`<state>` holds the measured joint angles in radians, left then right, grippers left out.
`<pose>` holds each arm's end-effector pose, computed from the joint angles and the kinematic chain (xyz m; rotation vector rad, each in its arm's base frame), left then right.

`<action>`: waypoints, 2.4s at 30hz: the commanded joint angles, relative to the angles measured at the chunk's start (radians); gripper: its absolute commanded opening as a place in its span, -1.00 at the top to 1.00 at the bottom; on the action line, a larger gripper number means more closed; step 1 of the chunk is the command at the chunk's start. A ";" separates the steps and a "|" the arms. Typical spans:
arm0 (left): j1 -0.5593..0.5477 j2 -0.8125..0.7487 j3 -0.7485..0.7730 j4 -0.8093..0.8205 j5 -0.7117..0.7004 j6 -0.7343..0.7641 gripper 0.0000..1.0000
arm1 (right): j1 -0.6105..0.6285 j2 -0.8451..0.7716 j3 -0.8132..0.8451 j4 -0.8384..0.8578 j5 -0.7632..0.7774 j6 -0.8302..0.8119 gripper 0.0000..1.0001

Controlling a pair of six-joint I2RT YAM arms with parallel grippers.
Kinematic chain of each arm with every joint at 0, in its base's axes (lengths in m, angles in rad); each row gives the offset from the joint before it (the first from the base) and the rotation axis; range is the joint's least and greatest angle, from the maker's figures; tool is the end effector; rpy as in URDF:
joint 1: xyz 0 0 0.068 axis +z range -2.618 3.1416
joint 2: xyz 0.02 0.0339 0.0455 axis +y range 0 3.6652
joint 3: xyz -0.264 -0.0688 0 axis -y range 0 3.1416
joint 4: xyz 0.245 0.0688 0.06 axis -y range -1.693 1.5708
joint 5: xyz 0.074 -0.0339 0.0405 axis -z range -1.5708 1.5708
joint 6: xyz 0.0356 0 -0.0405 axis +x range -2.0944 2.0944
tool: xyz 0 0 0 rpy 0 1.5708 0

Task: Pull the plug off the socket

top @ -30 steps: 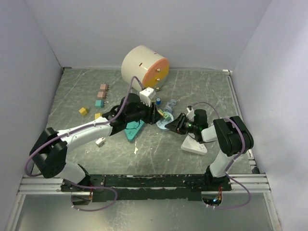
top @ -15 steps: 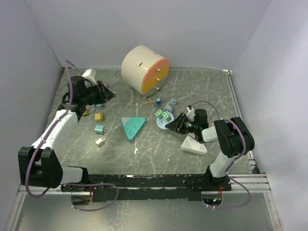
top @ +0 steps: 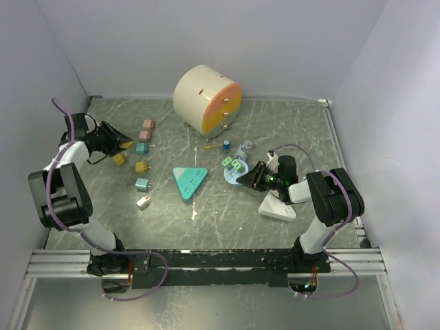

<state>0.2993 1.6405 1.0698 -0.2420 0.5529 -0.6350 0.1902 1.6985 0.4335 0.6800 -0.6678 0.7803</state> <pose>0.3387 0.0849 0.2193 -0.8255 2.2294 -0.8180 0.2606 0.0726 0.1035 0.2536 2.2783 1.2561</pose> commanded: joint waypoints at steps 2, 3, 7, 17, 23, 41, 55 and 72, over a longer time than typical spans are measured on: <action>0.029 0.104 0.152 0.013 0.042 -0.075 0.83 | -0.012 0.025 -0.023 -0.131 0.122 -0.083 1.00; 0.029 0.127 0.163 0.023 0.046 -0.090 0.79 | -0.011 0.028 -0.021 -0.132 0.120 -0.083 1.00; 0.032 0.201 0.186 0.081 0.066 -0.141 0.63 | -0.011 0.030 -0.022 -0.123 0.114 -0.081 1.00; 0.045 0.321 0.220 0.065 -0.013 -0.078 0.41 | -0.012 0.040 -0.015 -0.127 0.116 -0.085 1.00; 0.061 0.357 0.209 0.087 0.031 -0.084 0.02 | -0.011 0.059 -0.012 -0.116 0.103 -0.079 1.00; 0.057 0.128 0.117 0.087 -0.002 -0.067 -0.47 | -0.010 0.064 -0.012 -0.112 0.109 -0.080 1.00; -0.382 -0.269 -0.173 0.143 -0.112 0.058 -0.49 | -0.009 0.095 0.010 -0.107 0.051 -0.101 1.00; -1.103 0.098 0.184 -0.038 -0.580 0.504 -0.31 | 0.021 0.140 0.047 -0.134 -0.039 -0.138 1.00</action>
<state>-0.7563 1.6474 1.1618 -0.2115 0.1257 -0.2401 0.1978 1.7908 0.5083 0.6899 -0.7643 0.7254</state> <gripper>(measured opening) 0.664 0.314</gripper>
